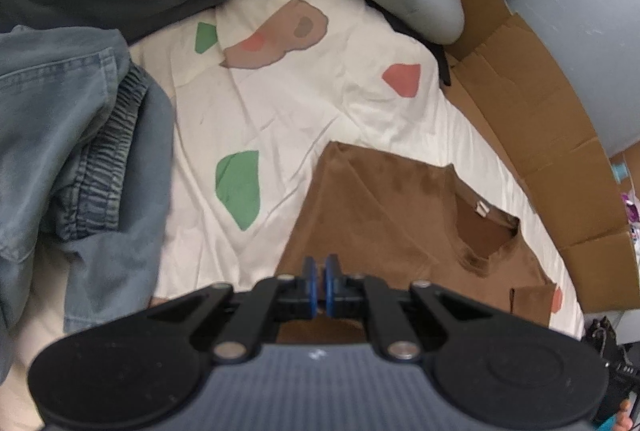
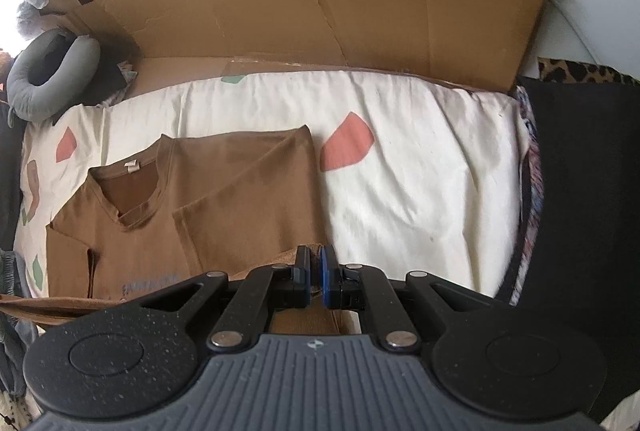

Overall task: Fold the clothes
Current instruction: 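Carry the held hem with both tools over the shirt toward the collar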

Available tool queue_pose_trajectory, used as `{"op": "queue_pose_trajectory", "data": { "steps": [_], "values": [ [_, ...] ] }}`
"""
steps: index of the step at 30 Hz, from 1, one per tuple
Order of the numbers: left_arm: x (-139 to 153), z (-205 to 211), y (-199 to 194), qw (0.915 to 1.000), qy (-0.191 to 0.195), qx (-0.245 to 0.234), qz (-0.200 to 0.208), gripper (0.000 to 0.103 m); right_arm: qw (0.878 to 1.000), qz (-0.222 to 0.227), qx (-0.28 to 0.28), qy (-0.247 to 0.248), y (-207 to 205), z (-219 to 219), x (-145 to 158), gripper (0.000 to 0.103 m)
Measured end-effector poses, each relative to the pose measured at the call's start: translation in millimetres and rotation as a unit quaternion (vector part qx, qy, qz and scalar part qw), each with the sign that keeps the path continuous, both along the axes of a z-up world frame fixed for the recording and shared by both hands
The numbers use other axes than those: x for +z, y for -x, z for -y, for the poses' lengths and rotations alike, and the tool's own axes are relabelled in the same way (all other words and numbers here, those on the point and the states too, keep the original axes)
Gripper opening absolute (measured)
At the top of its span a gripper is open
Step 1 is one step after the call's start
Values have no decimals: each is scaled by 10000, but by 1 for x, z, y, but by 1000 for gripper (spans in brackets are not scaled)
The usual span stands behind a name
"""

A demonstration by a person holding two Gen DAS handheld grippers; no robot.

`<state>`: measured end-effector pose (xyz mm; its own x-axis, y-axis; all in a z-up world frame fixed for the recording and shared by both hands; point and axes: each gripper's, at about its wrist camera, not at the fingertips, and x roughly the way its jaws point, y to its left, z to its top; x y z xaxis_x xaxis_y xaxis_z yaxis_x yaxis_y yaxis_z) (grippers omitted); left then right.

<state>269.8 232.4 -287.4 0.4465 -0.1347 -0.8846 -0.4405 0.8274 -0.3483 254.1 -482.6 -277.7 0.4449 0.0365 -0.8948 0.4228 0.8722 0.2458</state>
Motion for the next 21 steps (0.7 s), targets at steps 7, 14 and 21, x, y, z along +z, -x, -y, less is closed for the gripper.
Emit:
{"op": "queue_pose_trajectory", "data": {
  "steps": [7,14,21],
  "values": [
    [-23,-6,-12,10000,46,58,-31,4,9999,26,92,122,-24,-3,-14,3],
    [-37,-12,-25,9999,-25,86,133,4,9998,167,23,139,-43,-4,-26,3],
    [-56,-16,-34,10000,-10,-45,71,4,9991,156,195,348,-60,-8,-45,3]
  ]
}}
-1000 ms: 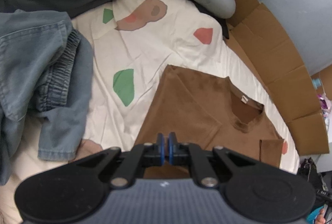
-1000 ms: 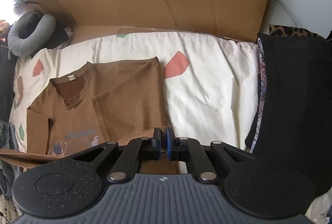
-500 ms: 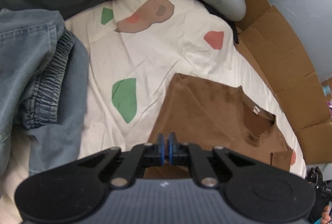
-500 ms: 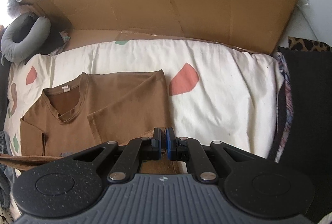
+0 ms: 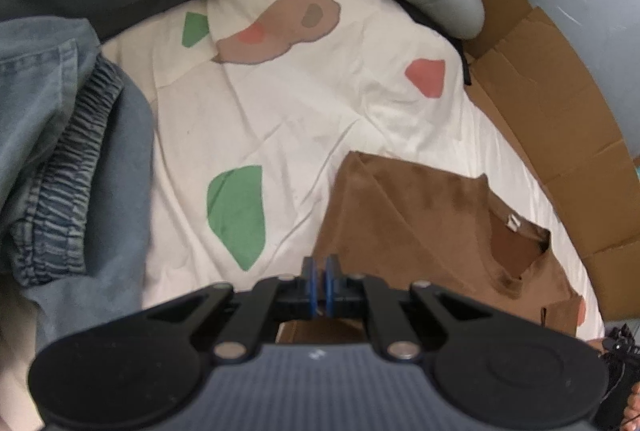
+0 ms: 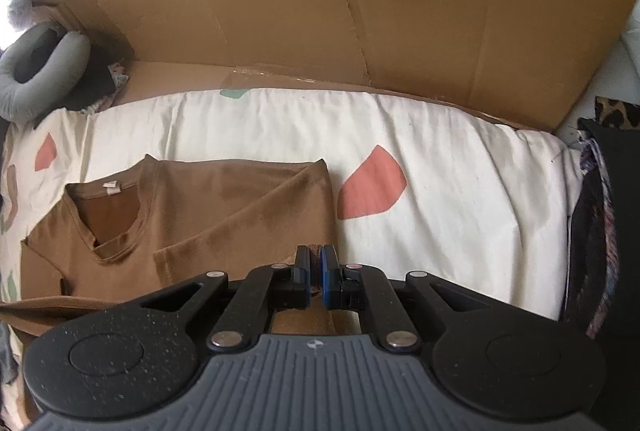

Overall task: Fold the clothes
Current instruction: 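Carry the held hem with both tools over the shirt toward the collar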

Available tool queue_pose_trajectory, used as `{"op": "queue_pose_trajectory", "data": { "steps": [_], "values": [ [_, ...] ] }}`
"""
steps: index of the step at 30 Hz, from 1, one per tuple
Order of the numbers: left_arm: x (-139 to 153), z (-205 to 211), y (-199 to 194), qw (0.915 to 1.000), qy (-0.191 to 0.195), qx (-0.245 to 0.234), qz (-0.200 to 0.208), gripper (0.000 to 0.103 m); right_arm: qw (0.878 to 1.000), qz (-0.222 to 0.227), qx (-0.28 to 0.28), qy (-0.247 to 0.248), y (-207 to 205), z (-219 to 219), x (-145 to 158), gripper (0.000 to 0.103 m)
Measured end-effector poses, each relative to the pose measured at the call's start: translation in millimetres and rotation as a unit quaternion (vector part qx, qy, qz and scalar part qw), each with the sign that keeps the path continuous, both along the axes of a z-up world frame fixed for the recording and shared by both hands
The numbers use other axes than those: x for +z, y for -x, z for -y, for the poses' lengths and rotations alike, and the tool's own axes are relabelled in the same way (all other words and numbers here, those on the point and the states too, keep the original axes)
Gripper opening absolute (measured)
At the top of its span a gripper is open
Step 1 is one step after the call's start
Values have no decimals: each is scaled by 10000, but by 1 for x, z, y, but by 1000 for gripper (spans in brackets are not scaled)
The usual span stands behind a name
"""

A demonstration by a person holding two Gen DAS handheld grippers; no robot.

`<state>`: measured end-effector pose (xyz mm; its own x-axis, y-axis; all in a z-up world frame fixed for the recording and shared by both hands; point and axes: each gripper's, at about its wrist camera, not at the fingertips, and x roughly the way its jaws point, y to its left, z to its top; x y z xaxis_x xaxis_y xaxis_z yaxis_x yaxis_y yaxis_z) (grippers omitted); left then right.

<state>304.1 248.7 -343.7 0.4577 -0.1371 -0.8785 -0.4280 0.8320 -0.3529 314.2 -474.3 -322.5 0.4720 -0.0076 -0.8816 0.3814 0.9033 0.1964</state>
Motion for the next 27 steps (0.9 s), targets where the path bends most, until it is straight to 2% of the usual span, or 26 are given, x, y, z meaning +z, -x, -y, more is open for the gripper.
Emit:
{"op": "queue_pose_trajectory", "data": {
  "steps": [8,19,27],
  "values": [
    [3,3,-20,9998,-95,-69,143,4,9998,-106,101,158,-12,-2,-16,3],
    [10,7,-43,9994,-142,-1,319,3,9997,-9,-207,95,-21,10,-20,3],
    [-1,10,-66,9993,-223,57,279,3,9994,-193,-232,156,-33,9,-35,3]
  ]
}}
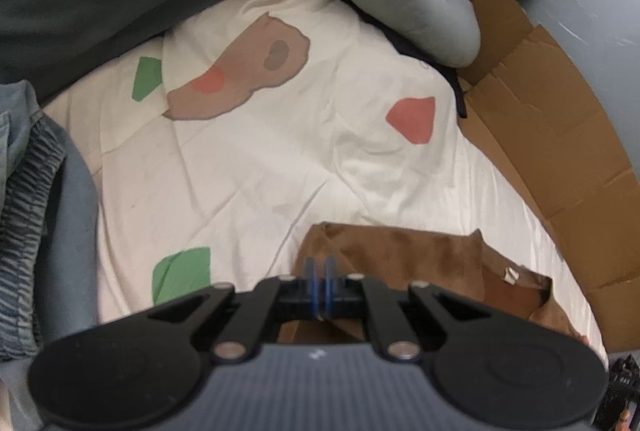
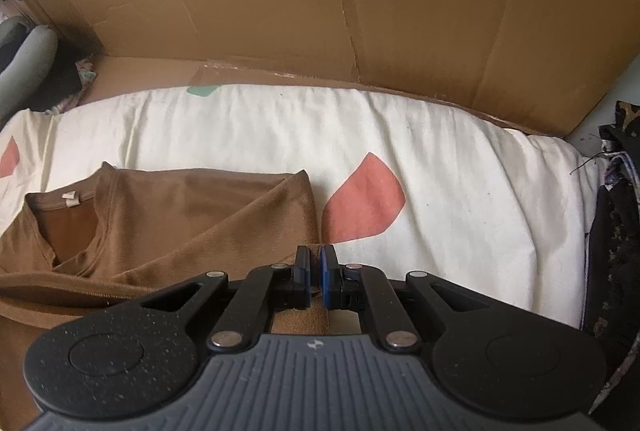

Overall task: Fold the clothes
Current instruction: 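Carry the held hem with both tools over the shirt toward the collar, then lower the hem onto the collar and open both tools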

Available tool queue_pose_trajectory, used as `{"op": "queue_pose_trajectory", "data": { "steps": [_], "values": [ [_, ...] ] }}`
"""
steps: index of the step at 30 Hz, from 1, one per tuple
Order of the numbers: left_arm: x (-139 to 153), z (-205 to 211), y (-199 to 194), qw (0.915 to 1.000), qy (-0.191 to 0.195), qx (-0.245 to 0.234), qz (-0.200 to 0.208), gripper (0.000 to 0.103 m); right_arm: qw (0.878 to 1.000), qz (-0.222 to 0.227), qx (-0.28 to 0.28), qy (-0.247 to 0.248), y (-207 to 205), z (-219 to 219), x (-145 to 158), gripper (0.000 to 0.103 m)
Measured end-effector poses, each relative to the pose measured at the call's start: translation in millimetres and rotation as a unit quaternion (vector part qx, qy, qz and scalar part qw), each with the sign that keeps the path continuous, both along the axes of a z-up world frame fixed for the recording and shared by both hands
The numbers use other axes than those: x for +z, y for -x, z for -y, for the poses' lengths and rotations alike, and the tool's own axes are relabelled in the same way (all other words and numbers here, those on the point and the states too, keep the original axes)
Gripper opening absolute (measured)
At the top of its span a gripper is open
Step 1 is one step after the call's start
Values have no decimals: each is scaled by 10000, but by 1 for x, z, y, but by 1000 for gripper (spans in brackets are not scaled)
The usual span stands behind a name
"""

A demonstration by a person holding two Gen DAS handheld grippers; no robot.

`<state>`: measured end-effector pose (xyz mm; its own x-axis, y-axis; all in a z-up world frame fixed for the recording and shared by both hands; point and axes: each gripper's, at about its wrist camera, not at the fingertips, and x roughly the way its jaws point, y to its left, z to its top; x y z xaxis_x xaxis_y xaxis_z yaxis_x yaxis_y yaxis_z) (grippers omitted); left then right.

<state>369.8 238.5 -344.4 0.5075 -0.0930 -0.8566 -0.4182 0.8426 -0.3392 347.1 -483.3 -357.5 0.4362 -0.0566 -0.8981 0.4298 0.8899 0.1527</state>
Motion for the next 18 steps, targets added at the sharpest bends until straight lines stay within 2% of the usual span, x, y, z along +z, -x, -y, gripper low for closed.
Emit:
{"op": "queue_pose_trajectory", "data": {
  "steps": [2,7,10,11,13,15,18],
  "values": [
    [-1,-2,-3,10000,-79,45,-3,0,10000,-17,6,5,-3,0,-3,3],
    [-9,-12,-9,9996,-215,167,-70,0,9999,-90,-20,-46,-13,4,-10,5],
    [-14,-12,-4,9997,-195,75,-118,2,9997,-19,-109,-236,-13,10,-9,7],
    [-16,-11,-1,9997,-187,27,-124,8,9997,46,-101,-240,-11,10,-6,9],
    [-18,-7,4,9998,-160,-90,-123,14,9996,178,-72,-229,-7,10,1,20],
    [-19,-1,10,9994,-165,-282,-101,26,9994,289,-42,-205,-4,10,7,36],
    [-18,9,15,9978,-348,-554,-60,43,9991,378,-27,-185,3,10,11,39]
  ]
}}
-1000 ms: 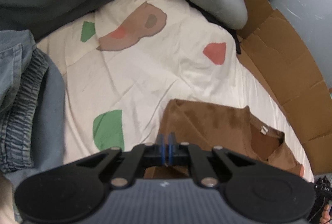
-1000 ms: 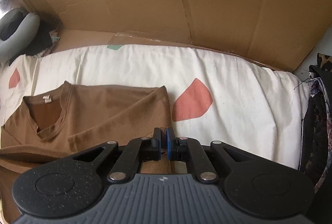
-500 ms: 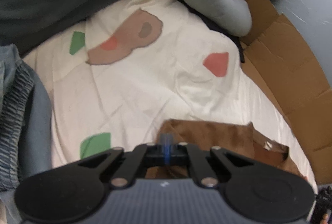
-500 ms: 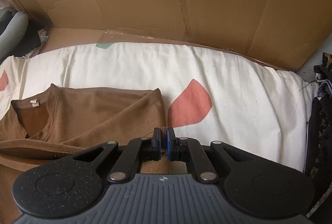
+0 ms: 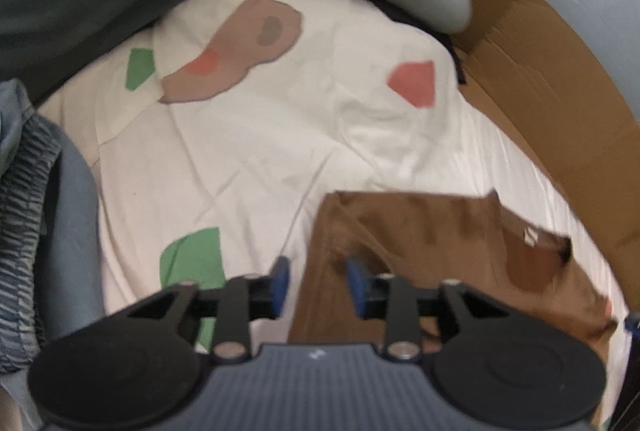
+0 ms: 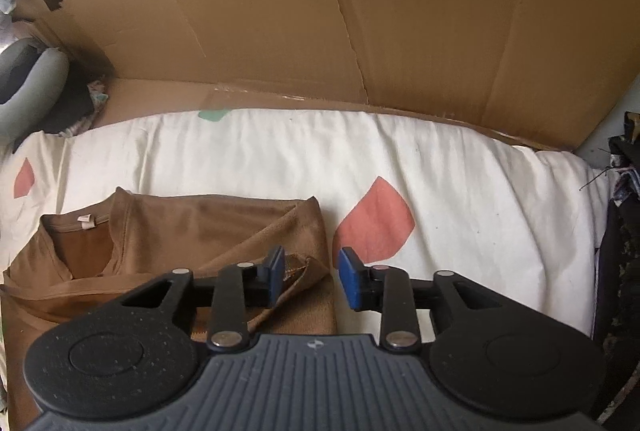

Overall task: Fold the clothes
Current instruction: 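Lower the hem onto the collar and open both tools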

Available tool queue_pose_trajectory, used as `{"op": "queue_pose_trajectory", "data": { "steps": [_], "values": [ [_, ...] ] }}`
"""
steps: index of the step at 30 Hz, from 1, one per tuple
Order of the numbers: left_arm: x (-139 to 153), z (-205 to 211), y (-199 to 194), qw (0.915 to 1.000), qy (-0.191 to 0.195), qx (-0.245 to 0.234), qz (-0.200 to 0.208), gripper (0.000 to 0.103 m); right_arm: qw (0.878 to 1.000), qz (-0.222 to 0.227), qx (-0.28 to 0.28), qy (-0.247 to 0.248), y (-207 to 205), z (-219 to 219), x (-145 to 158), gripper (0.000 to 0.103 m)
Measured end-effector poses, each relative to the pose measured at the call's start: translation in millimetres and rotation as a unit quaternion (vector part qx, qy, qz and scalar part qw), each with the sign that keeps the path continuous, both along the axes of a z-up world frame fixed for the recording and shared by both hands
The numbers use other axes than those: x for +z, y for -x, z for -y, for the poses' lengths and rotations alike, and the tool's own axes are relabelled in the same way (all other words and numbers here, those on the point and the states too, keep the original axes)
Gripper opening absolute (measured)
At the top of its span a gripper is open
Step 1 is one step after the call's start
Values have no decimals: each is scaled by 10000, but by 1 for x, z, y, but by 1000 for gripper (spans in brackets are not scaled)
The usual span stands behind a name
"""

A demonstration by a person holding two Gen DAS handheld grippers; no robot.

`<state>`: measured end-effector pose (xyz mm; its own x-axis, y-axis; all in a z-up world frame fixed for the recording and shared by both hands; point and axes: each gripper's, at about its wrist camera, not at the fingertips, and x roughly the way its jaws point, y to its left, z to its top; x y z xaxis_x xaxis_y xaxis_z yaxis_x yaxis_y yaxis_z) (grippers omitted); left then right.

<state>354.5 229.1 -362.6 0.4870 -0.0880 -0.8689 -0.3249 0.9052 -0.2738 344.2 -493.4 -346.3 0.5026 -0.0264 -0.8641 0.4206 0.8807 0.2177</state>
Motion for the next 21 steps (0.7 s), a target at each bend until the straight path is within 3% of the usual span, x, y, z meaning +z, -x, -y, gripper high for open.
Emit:
{"op": "queue_pose_trajectory", "data": {
  "steps": [11,21],
  "values": [
    [-15,28,-7,9953,-627,-736,-79,46,9986,-293,293,316,24,-2,-20,41],
    [-30,36,-15,9943,-662,-838,-78,44,9961,-386,638,465,5,-18,-41,40]
  ]
}}
